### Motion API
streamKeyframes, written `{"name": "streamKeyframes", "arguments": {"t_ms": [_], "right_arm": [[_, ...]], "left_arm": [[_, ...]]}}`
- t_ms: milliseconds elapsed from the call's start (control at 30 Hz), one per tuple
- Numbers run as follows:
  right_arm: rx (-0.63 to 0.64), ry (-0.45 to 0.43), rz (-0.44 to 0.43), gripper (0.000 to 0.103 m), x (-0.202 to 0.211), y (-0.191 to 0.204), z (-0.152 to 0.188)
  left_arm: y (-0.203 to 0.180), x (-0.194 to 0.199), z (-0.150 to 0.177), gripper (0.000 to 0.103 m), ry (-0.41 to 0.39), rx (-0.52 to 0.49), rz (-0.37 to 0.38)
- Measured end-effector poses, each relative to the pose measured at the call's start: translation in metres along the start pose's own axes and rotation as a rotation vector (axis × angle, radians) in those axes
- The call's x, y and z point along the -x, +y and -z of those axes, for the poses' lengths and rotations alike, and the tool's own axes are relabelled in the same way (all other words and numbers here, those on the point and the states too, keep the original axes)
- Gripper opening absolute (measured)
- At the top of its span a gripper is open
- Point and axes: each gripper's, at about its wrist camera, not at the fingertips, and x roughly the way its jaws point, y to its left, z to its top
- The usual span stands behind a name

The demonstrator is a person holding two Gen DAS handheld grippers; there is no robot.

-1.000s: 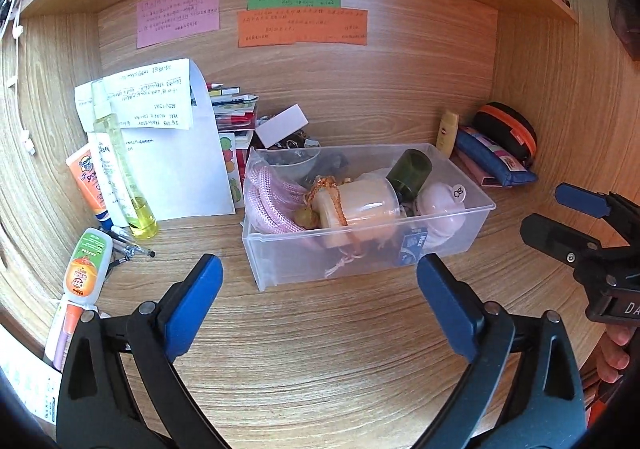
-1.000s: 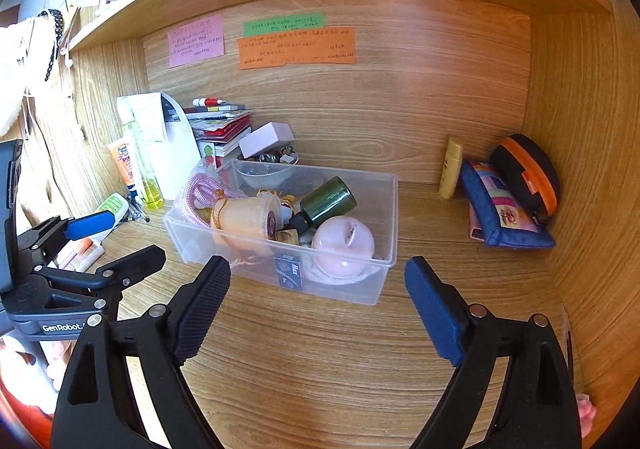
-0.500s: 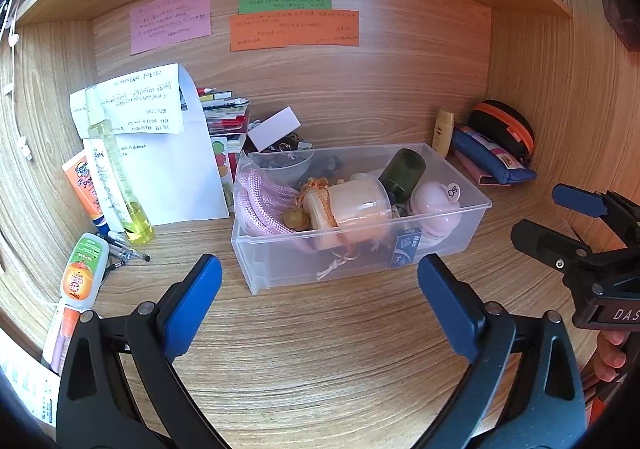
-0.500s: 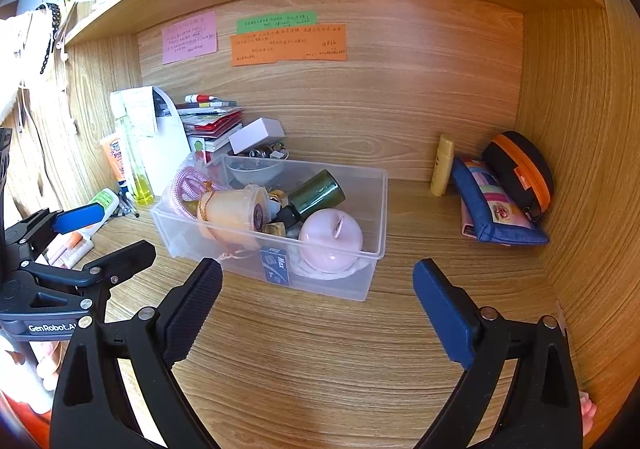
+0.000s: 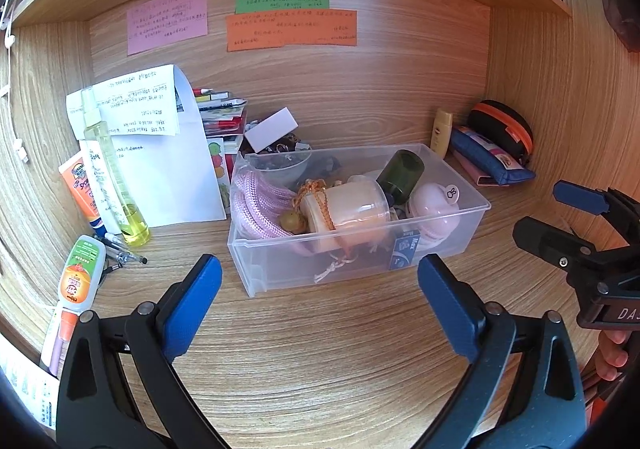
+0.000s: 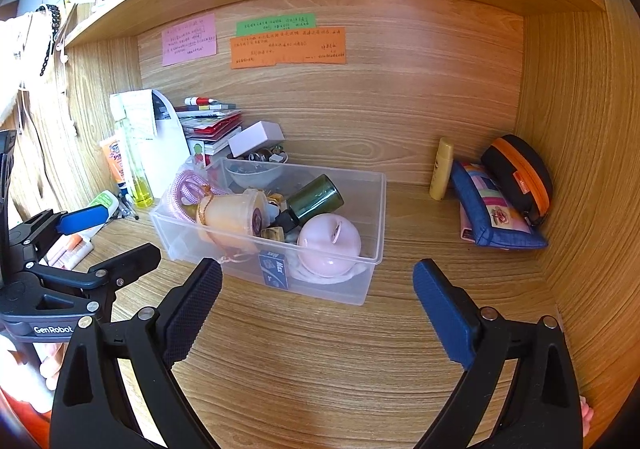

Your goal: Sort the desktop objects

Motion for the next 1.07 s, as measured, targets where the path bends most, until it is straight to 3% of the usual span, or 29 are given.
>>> {"name": "streamKeyframes", "arguments": {"t_ms": [300, 1067], "right_arm": [[-0.002, 0.004, -0.005, 0.096, 0.0004, 0.0013, 0.0004], [-0.005, 0.025, -0.021, 0.096, -0.0052, 0.0028, 0.0017]], "left_arm": [[0.0024, 0.0006, -0.0013, 0.100, 0.004, 0.015, 0.038], [0.0026, 0.0010, 0.0007, 0.100, 0.003, 0.033, 0.054]]}}
